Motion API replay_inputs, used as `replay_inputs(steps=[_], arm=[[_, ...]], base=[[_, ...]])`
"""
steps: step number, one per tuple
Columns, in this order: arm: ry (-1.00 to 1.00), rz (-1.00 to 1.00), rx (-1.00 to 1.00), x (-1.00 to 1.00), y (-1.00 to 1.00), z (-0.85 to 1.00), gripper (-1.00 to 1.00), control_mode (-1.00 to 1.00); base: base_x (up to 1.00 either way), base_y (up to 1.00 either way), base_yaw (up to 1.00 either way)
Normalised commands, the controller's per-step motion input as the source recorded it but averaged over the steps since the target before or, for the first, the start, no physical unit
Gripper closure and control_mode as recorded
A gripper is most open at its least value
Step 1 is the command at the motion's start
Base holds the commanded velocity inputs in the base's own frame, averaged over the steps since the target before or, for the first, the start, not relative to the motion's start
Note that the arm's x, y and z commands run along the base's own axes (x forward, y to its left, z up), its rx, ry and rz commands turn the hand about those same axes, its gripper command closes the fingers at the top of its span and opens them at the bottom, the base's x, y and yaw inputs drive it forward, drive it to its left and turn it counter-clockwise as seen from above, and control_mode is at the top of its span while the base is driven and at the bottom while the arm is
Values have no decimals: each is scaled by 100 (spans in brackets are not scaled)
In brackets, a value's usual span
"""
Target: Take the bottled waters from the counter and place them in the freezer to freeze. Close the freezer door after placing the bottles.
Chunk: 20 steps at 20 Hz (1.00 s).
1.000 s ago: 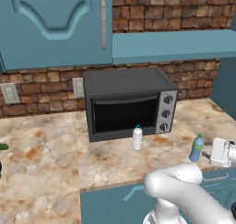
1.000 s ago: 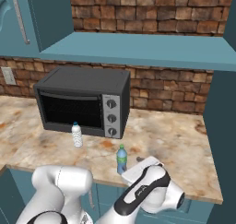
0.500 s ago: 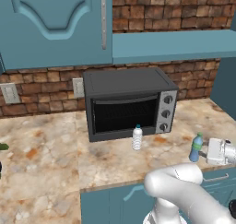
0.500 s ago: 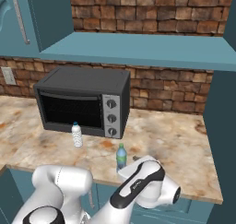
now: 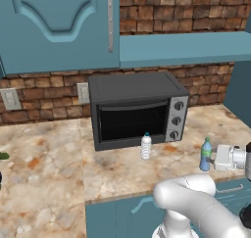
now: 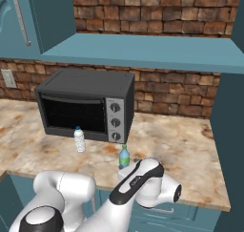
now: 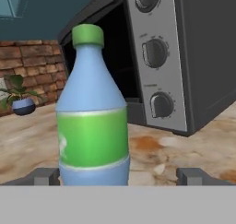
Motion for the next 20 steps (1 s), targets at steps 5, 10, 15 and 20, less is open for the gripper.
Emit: replay_inputs(steps=[5,10,15,20], arm=[[-1,0,0,-14,0,2,-100,-100],[-1,0,0,-5,9,12,-100,-100],[0,0,0,0,16,9,-100,-100],[0,1,0,0,7,0,-100,-100]], base=[[0,0,0],[0,0,0],[0,0,0],[0,0,0]])
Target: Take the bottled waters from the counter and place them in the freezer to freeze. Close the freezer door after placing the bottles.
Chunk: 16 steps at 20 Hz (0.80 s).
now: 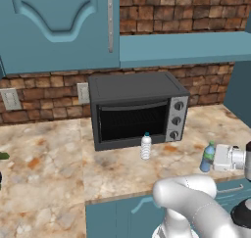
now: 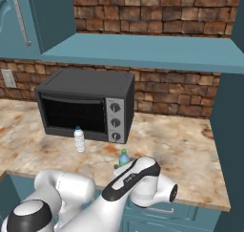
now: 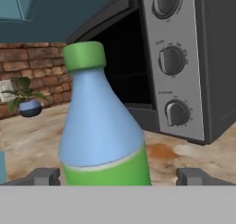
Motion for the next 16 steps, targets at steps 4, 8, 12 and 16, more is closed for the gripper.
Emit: replay_inputs(steps=[4,8,12,16], arm=[[0,0,0,0,0,0,100,-100],[0,0,0,0,5,7,100,-100],[0,0,0,0,0,0,100,-100],[-2,-12,0,5,0,21,100,-100]], base=[[0,0,0],[0,0,0],[0,0,0],[0,0,0]])
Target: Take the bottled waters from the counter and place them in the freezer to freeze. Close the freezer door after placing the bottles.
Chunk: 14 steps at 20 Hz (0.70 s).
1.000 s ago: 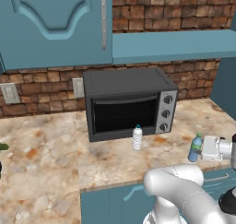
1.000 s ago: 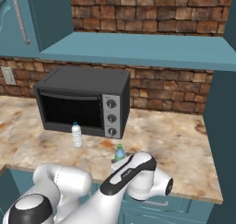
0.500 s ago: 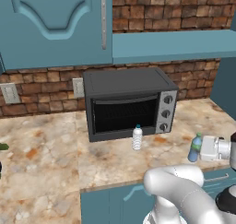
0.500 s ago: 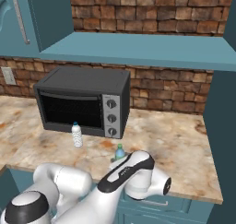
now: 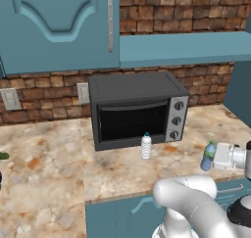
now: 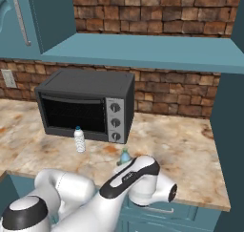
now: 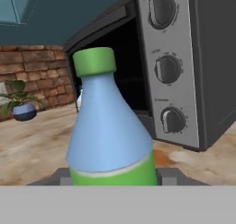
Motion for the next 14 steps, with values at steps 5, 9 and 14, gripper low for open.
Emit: replay_inputs(steps=[5,9,14], arm=[[14,-36,1,-1,13,100,100,-100],[7,0,-1,-44,56,94,100,-100],[-1,26,0,-41,69,80,100,-100]], base=[[0,0,0],[0,0,0],[0,0,0]])
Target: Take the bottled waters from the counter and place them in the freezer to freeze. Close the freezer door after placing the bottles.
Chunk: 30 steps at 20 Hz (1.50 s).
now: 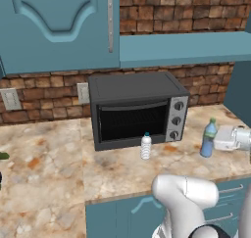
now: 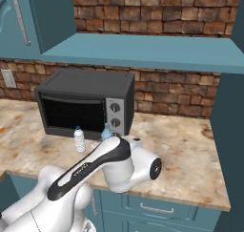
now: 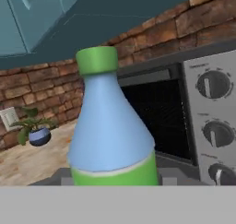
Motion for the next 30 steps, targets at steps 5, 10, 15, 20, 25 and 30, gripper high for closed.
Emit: replay_inputs(steps=[5,10,15,20,25,30], arm=[[-3,67,0,-1,46,62,100,-100],[-30,67,1,-9,30,11,100,-100],[-27,35,12,-30,31,3,100,-100],[4,1,1,-35,10,22,100,-100],[4,-5,-1,-32,26,6,100,-100],[0,-17,0,-63,15,0,100,-100]], base=[[0,0,0],[0,0,0],[0,0,0],[0,0,0],[0,0,0],[0,0,0]])
